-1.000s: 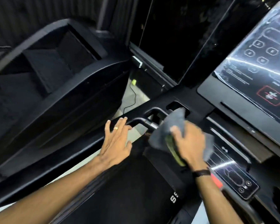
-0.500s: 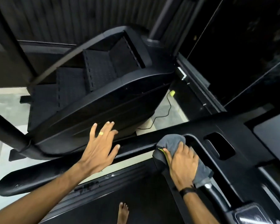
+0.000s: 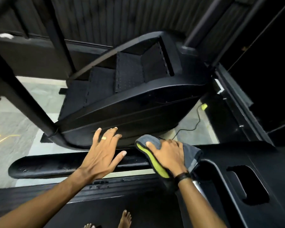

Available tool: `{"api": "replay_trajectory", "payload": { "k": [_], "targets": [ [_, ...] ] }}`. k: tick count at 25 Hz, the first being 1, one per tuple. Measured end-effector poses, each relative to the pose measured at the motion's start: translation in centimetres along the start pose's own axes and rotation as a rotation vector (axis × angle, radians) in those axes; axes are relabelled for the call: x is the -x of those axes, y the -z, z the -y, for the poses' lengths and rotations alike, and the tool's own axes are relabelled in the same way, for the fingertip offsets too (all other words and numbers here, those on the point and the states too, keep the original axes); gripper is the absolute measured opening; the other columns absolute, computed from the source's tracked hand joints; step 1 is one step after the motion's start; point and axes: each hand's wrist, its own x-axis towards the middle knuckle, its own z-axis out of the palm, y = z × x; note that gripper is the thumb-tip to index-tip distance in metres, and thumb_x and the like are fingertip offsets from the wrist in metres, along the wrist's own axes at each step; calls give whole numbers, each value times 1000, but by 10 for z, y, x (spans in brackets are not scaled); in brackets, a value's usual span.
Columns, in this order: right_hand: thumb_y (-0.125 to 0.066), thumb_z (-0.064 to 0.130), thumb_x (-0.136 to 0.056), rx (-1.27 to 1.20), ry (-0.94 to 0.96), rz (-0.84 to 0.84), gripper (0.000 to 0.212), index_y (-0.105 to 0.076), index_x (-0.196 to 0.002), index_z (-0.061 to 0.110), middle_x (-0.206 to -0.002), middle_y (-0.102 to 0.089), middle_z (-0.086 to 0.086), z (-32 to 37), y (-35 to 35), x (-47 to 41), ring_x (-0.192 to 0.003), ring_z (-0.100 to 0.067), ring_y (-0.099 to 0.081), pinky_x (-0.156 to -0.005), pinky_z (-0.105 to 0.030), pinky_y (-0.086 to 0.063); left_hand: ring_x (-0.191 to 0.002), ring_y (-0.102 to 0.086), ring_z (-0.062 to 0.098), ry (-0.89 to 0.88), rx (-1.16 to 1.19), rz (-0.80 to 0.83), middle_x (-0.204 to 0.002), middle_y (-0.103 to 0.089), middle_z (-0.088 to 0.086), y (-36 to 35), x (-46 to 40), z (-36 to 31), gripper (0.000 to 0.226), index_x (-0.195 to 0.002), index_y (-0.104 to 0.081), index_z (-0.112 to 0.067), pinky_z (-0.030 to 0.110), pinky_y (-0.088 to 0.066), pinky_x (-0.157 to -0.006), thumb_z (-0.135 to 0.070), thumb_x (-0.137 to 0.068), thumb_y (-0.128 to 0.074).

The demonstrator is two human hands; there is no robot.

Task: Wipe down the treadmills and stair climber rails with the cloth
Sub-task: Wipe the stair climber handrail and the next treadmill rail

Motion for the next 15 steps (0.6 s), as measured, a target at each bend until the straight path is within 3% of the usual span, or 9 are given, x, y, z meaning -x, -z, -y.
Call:
{"api": "replay_trajectory", "payload": {
  "k": [2, 4, 6, 8, 11, 13, 15],
  "targets": [
    [-27, 94, -71, -125, -1, 267, 97, -67, -120, 20, -129, -66, -11, 4, 7, -32, -120, -33, -58, -101, -44, -37, -136, -47, 27, 19, -16, -21, -140, -51, 16, 2, -1, -1, 62, -128, -53, -6, 49, -3, -121, -53, -102, -24],
    [-42, 92, -71, -190, 1, 546, 102, -57, -137, 15, -144, -55, -13, 21, 13, -56, -128, -34, -53, -104, -42, -40, -132, -50, 26, 14, -22, -58, -136, -54, 15, 4, 1, -2, 57, -125, -54, -9, 47, -4, -121, -52, -103, -24],
    [-48, 85, -77, -137, 73, 671, 99, -48, -145, 12, -150, -48, -14, 53, 12, -64, -133, -33, -50, -101, -40, -41, -129, -51, 26, 8, -24, -87, -134, -54, 13, 4, 3, -2, 54, -122, -54, -10, 46, -6, -120, -50, -103, -23],
    [-45, 80, -82, -103, 186, 600, 86, -56, -136, 13, -142, -56, -14, 81, 2, -55, -126, -34, -55, -90, -39, -40, -127, -51, 26, 7, -24, -113, -133, -54, 13, 4, 4, 1, 53, -122, -53, -10, 46, -7, -119, -49, -103, -23],
    [-37, 74, -88, -132, 337, 279, 65, -69, -106, 21, -113, -72, -9, 85, -7, -16, -107, -32, -65, -81, -38, -42, -128, -50, 26, -13, 3, -129, -134, -53, 13, 1, 4, 1, 50, -124, -51, -10, 45, -6, -119, -49, -102, -26],
    [-35, 70, -91, -185, 353, 86, 58, -68, -111, 26, -116, -70, 1, 66, -12, 18, -113, -23, -62, -97, -38, -44, -130, -49, 26, -24, 32, -124, -135, -53, 13, -2, 3, 5, 53, -127, -49, -10, 46, -7, -119, -50, -102, -26],
    [-31, 69, -94, -210, 290, -66, 61, -64, -123, 27, -127, -66, 5, 36, -14, 40, -123, -16, -56, -112, -36, -33, -131, -49, 26, -34, 45, -102, -136, -52, 14, -4, 3, 6, 56, -128, -49, -10, 48, -10, -119, -52, -102, -23]
  ]
}}
